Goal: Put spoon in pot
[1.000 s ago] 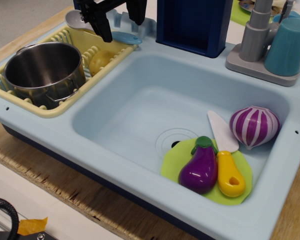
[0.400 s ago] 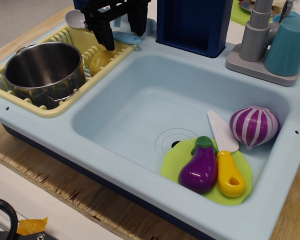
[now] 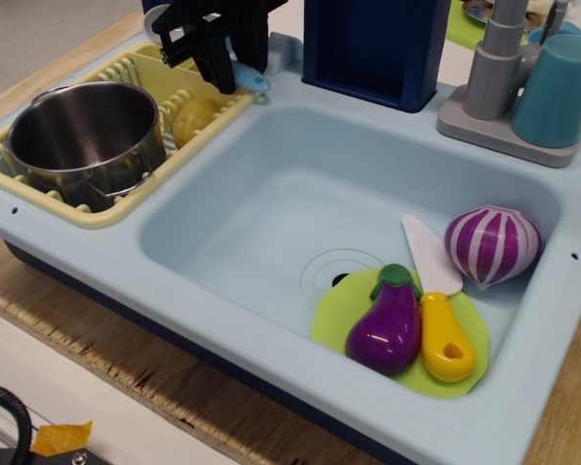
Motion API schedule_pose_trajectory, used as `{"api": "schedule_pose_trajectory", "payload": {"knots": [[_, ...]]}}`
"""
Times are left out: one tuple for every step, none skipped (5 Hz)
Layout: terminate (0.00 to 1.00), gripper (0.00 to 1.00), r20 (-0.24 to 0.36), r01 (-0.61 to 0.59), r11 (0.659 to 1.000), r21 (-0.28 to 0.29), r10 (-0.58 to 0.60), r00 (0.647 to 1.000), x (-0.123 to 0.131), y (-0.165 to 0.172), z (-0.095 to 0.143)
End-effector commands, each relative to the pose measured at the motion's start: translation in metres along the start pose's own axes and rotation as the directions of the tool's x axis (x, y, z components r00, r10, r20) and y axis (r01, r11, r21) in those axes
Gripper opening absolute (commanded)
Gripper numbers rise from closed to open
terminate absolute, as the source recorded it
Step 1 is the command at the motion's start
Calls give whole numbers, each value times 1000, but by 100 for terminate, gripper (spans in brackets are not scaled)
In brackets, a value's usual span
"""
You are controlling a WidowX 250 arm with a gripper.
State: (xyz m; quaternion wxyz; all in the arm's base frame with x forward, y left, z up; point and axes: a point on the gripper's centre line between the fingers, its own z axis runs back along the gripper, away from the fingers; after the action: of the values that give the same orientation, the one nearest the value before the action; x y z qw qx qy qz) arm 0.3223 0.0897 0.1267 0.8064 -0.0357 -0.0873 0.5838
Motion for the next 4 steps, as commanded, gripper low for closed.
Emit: {"api": "schedule_pose_trajectory", "payload": {"knots": [[0, 0, 37, -13, 998, -59, 15, 999, 4, 4, 18], [0, 0, 69, -29, 996, -85, 35, 997, 6, 9, 29], [0, 0, 100, -67, 993, -92, 76, 992, 8, 19, 43], [0, 0, 113, -144, 988, -52, 149, 982, 15, 31, 59]]}}
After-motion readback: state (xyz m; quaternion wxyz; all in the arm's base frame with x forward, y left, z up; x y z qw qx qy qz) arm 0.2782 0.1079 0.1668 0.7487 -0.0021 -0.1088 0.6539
